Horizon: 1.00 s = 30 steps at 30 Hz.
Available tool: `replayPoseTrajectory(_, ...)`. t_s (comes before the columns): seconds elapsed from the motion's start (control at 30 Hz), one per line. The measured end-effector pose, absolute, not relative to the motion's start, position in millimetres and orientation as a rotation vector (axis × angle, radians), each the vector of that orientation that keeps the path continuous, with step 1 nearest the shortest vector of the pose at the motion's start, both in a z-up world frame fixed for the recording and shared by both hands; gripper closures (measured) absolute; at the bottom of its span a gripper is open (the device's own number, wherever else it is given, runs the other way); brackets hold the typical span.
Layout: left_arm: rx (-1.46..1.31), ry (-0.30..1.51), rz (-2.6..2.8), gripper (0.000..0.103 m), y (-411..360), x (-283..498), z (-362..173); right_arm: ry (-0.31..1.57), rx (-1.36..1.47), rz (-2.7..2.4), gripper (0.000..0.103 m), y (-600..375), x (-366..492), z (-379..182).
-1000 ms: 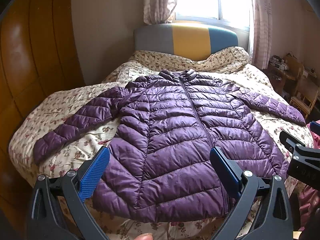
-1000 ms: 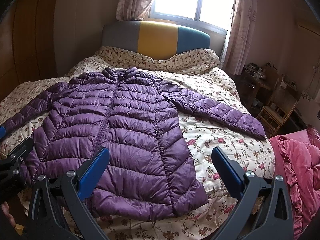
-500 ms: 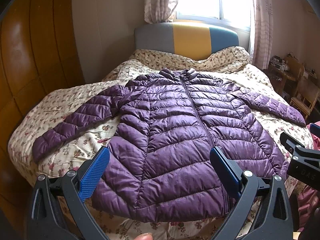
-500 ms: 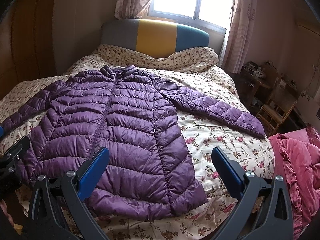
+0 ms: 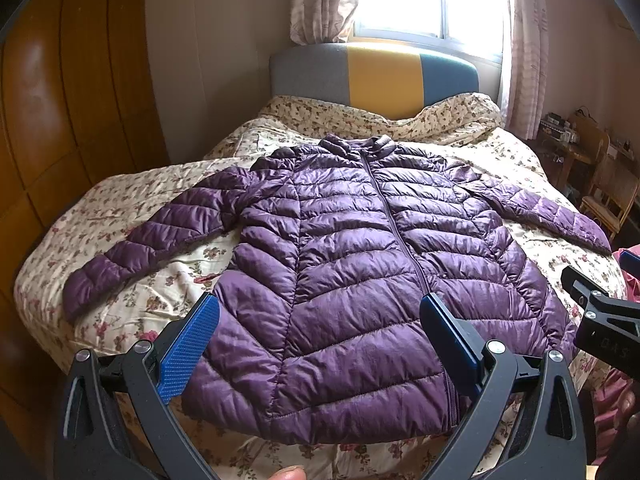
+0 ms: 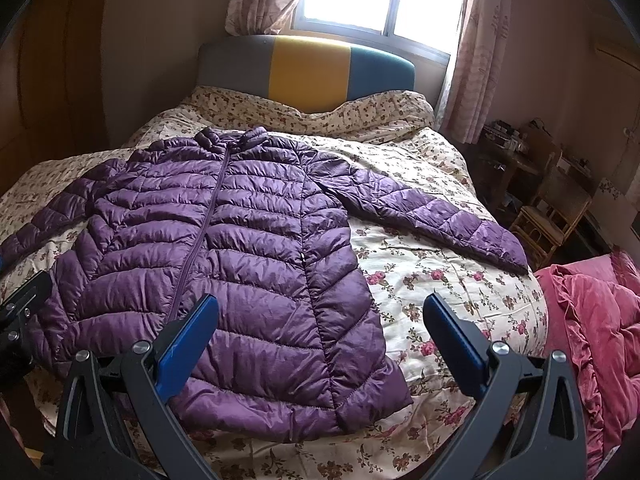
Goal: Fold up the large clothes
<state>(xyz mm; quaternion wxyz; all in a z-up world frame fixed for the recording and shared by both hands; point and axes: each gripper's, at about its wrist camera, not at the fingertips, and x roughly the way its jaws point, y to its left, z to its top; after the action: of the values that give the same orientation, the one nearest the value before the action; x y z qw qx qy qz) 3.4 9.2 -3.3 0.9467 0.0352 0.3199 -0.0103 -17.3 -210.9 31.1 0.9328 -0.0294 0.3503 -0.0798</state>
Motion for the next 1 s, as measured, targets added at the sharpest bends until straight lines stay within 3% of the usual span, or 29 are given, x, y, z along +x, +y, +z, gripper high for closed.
replayPoseTrajectory(1.0, 0.072, 0.665, -0.036, 0.004, 5, 8, -8, 0.77, -0.047, -0.185, 0.002, -222, -4, 16)
